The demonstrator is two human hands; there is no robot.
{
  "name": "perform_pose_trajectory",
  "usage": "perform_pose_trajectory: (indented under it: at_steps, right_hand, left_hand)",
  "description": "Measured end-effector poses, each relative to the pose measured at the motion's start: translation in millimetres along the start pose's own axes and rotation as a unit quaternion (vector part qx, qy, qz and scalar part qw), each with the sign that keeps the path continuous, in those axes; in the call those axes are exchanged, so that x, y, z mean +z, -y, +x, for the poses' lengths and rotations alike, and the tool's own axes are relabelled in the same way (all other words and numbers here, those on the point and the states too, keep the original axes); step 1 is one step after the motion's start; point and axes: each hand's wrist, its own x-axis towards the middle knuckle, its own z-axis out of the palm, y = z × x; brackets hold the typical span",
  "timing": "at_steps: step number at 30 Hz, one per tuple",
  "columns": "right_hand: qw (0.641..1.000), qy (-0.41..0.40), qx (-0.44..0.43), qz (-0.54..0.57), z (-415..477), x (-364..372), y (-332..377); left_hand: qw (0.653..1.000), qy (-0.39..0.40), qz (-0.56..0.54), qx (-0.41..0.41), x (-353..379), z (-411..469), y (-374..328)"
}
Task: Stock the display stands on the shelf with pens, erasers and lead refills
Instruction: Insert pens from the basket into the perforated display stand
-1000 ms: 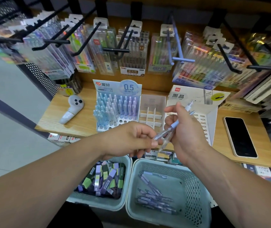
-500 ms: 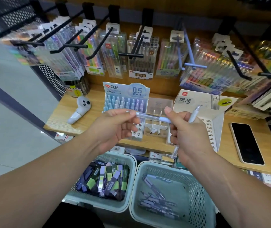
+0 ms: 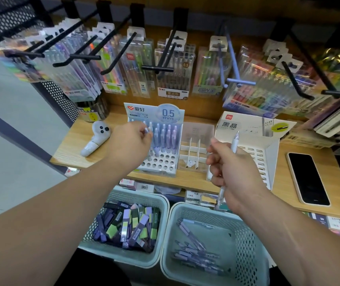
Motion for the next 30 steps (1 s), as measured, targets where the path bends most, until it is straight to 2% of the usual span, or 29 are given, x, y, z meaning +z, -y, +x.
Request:
perform_pose_trajectory:
  at_steps: [4, 18, 25, 29, 30]
  right_hand:
    - [1.000, 0.014, 0.004, 0.002, 1, -3, 1]
    - [0.999, 0.030, 0.003, 0.010, 2, -13, 6]
    - [0.997, 0.055, 0.013, 0.047, 0, -15, 7]
    - [0.999, 0.027, 0.008, 0.015, 3, -12, 3]
    - [1.000, 0.019, 0.005, 0.004, 3, -10, 3]
  left_hand:
    - [0.998, 0.002, 0.061, 0.017, 8, 4, -3]
    - [0.992, 0.011, 0.122, -0.001, 20, 9, -15]
    - [0.998, -0.016, 0.068, 0.003, 20, 11, -3]
    - [0.999, -0.023, 0.025, 0.023, 11, 1, -12]
    - [1.000, -0.002, -0.009, 0.013, 8, -4, -19]
